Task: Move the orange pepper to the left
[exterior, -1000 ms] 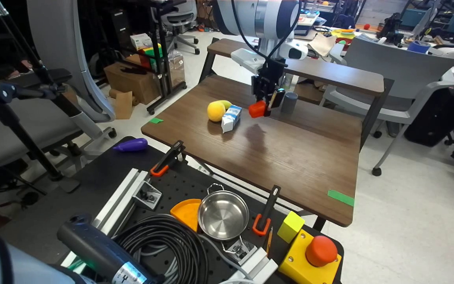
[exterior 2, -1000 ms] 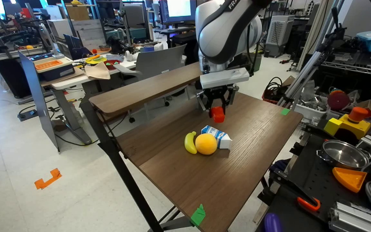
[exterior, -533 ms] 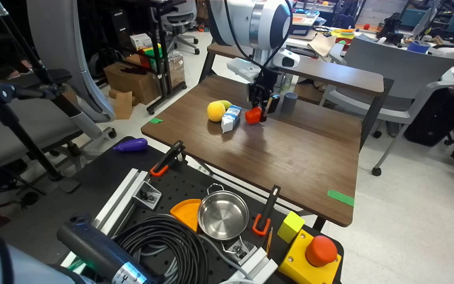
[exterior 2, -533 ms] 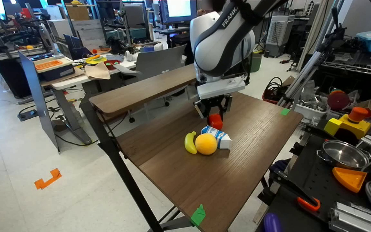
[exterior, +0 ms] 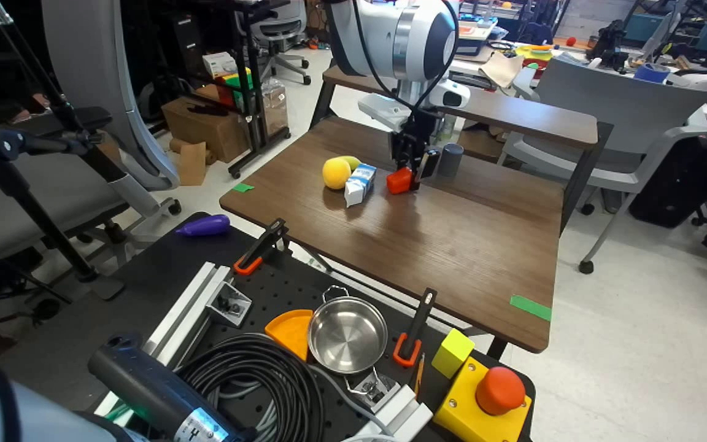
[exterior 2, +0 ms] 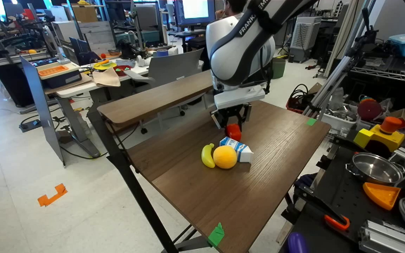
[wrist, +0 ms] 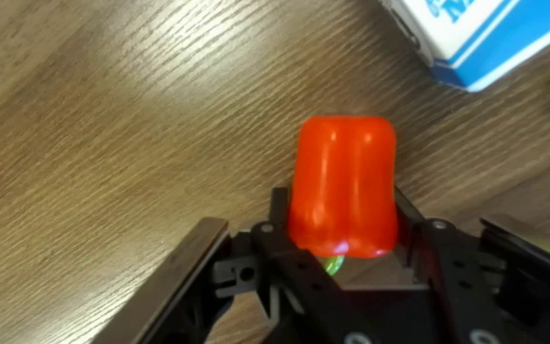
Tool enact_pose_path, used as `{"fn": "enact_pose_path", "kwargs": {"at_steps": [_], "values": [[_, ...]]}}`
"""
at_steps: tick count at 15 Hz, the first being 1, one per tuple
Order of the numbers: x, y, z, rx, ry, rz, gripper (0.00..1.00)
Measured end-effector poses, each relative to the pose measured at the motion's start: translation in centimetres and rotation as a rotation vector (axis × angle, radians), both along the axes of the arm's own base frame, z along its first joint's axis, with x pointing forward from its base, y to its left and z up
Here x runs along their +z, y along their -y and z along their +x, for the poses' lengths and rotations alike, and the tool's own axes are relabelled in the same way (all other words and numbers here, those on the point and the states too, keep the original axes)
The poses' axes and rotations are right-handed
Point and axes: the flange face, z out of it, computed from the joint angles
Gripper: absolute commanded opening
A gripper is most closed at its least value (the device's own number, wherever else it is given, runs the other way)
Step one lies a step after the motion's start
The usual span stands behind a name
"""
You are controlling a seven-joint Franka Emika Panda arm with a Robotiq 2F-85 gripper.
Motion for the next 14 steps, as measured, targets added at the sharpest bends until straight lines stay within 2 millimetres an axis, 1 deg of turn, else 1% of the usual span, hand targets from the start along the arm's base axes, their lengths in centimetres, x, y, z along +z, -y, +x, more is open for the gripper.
{"fn": "enact_pose_path", "kwargs": {"at_steps": [1,2,3,5,6,10,12,14], "values": [[0.0,0.0,0.1,0.0,0.001,0.0,0.75],[0.0,0.0,0.1,0.0,0.001,-0.001,0.76],[0.0,0.0,0.1,0.001,0.001,-0.001,0.81],[-0.1,0.1,0.1,0.002,0.0,-0.002,0.96],[-0.1,0.1,0.1,0.003,0.0,-0.002,0.99],[0.4,0.2,0.2,0.02,0.03,0.003,1.0],[1.1,0.3,0.2,0.035,0.064,0.009,1.0],[2.4,0.5,-0.3,0.05,0.092,0.016,1.0]]}}
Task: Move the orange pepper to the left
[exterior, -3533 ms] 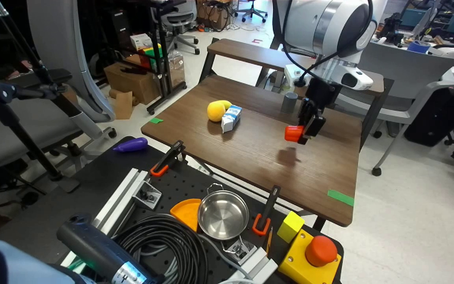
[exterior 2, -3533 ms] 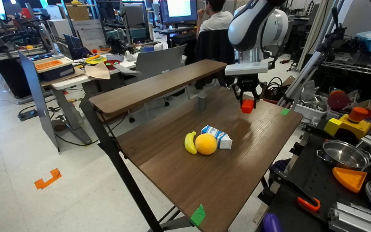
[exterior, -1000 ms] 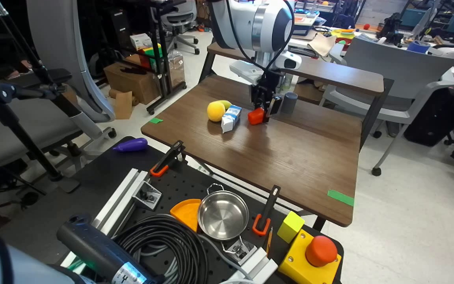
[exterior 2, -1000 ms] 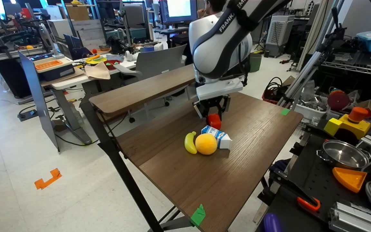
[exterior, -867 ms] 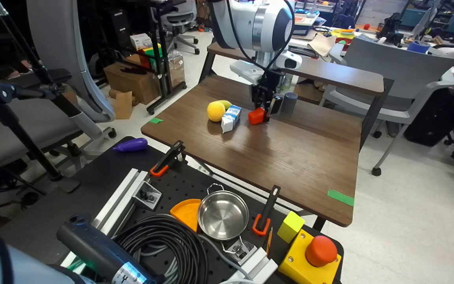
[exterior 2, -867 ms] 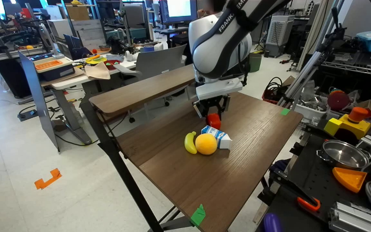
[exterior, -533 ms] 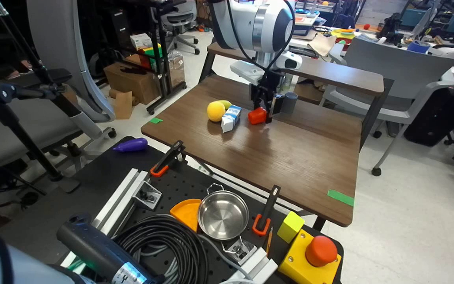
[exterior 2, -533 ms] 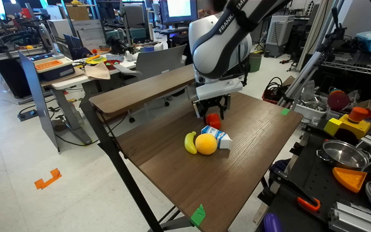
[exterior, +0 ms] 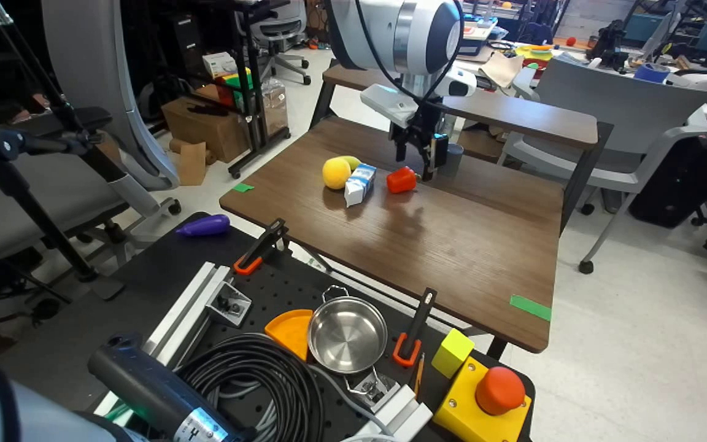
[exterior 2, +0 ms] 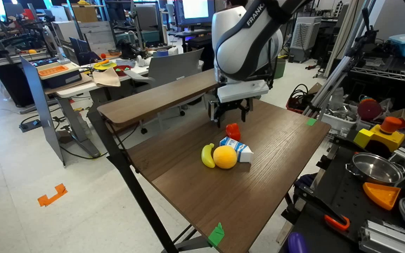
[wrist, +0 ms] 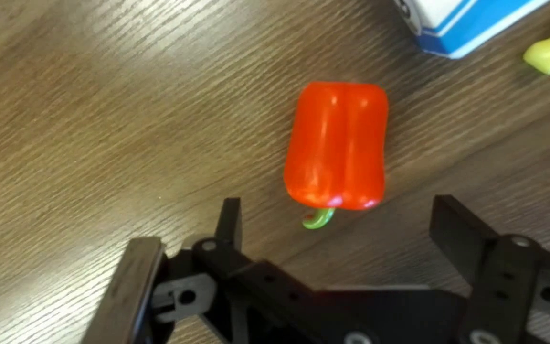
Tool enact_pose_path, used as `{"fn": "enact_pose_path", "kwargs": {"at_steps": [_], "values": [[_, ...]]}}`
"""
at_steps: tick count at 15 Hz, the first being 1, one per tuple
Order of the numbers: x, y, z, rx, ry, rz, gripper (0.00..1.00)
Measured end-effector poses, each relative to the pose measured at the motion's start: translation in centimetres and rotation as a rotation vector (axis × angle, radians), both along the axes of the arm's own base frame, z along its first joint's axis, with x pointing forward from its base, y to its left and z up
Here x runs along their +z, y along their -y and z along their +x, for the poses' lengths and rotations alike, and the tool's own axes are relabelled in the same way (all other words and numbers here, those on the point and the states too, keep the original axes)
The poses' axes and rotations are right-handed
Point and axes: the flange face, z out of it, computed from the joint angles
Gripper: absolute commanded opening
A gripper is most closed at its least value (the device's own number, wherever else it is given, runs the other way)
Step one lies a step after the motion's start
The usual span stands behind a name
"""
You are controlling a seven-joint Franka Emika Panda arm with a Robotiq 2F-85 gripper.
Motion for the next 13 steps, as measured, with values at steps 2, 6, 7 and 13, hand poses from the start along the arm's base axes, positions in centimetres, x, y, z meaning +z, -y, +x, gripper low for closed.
{"fn": "enact_pose_path", "kwargs": {"at_steps": [2,6,7,13], "values": [[1.5,0.2,-0.7,0.018,0.017,0.006,1.0],[4.4,0.7,-2.7,0.079,-0.008,0.019,1.0],[5.1,0.8,-3.3,0.1,-0.036,0.023,1.0],[5.9,0.9,-4.1,0.123,-0.058,0.03,1.0]]}}
